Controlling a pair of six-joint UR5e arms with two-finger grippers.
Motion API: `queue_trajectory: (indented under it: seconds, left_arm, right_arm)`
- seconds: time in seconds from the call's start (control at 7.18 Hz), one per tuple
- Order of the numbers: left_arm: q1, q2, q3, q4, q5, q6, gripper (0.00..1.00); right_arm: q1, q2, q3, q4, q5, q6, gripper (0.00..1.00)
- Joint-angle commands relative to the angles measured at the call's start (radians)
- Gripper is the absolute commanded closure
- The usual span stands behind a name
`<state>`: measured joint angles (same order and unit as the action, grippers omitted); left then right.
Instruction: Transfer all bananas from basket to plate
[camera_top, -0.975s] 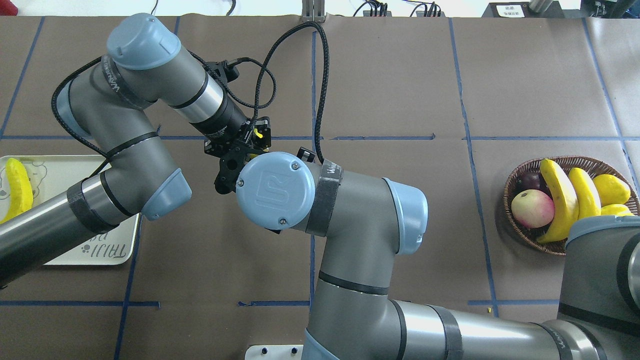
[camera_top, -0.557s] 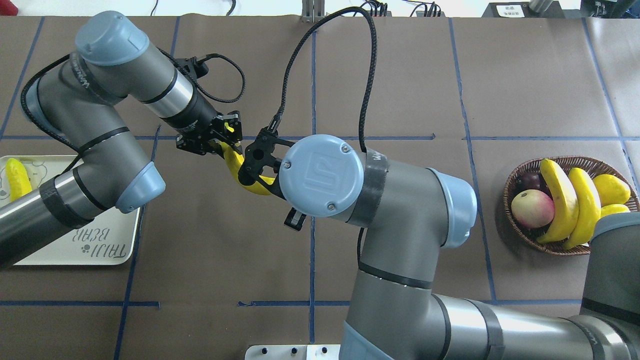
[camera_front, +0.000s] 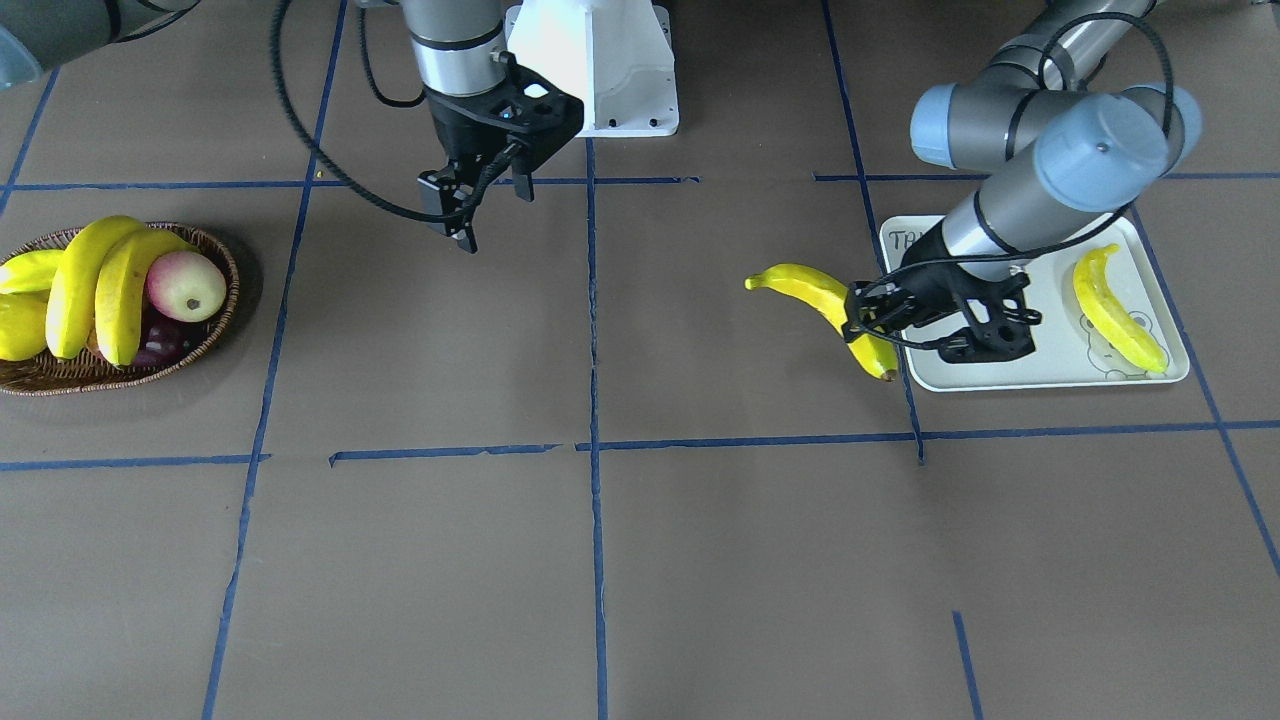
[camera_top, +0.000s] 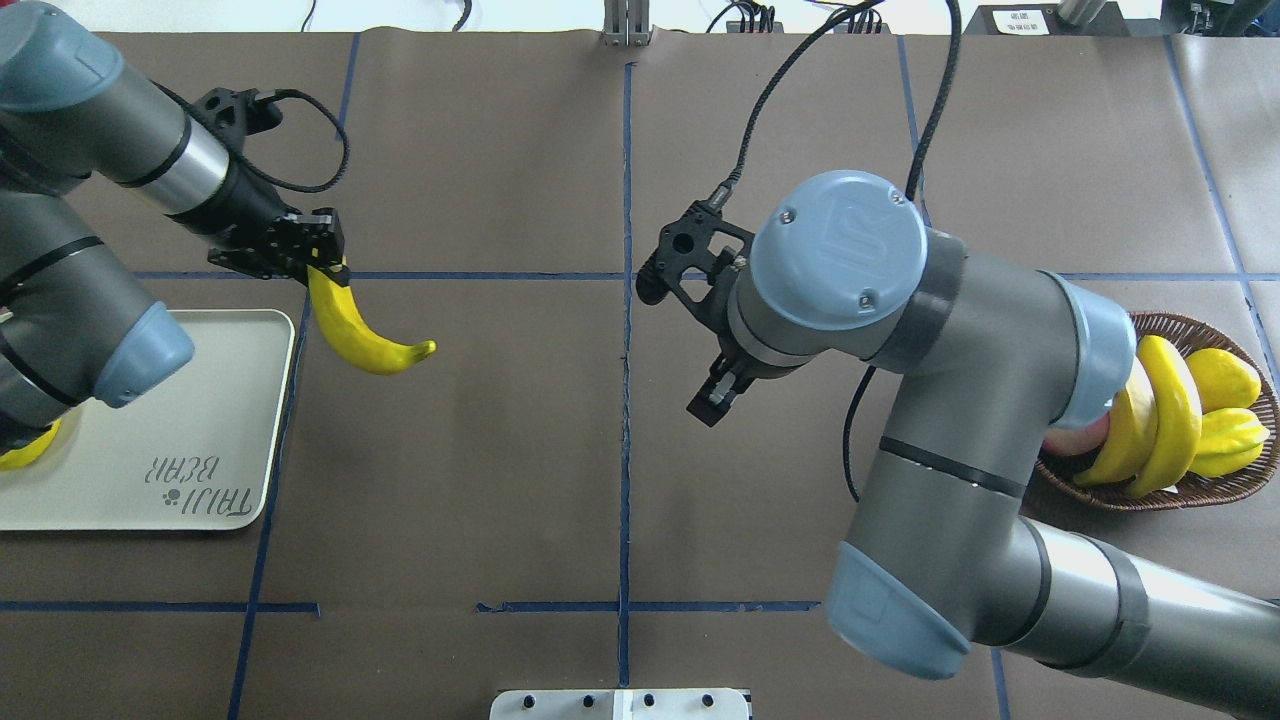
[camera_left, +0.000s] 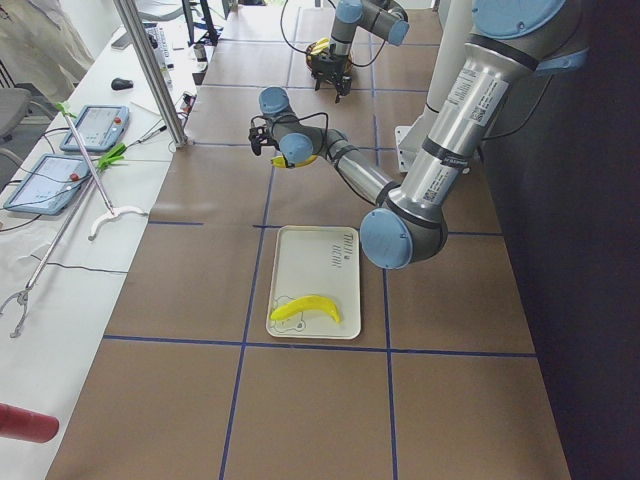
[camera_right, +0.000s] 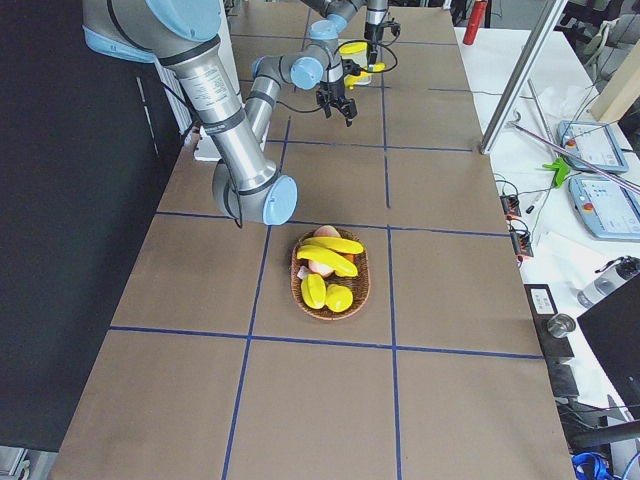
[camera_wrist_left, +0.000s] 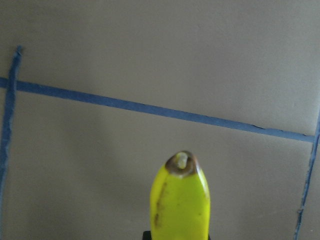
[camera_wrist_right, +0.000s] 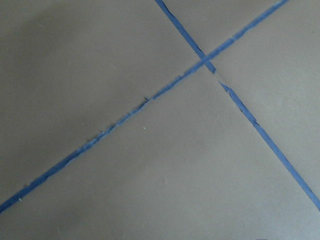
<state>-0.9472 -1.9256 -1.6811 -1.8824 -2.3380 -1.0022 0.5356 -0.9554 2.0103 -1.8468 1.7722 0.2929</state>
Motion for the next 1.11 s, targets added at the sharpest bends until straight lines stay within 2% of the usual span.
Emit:
queue_trajectory:
  seconds: [0.0, 0.28, 0.42, 0.56, 0.84, 0.97]
  left_arm:
    - [-0.108, 0.149, 0.009, 0.002, -0.02, 0.309, 1.0]
    - [-0.218, 0.241, 0.068, 0.002, -0.021, 0.643, 1.0]
    - [-0.257, 0.246, 0.121, 0.002, -0.024, 0.789, 1.0]
    - [-0.26, 0.247, 0.145, 0.003, -0.024, 0.845, 1.0]
    - [-0.26, 0.289, 0.133, 0.0, -0.032, 0.844, 1.0]
    - [-0.258, 0.293, 0.13, -0.001, -0.037, 0.834, 0.94]
  right_arm:
    - [0.075, -0.077, 0.028, -0.002, 0.082, 0.037, 0.01]
    - [0.174, -0.152, 0.038, 0.0, 0.223, 0.085, 0.01]
    - [0.184, -0.234, 0.086, -0.002, 0.224, 0.091, 0.01]
    - [0.194, -0.271, 0.103, 0.0, 0.225, 0.089, 0.01]
    - [0.193, -0.276, 0.107, 0.0, 0.225, 0.092, 0.01]
    - [0.193, -0.281, 0.111, 0.0, 0.225, 0.095, 0.01]
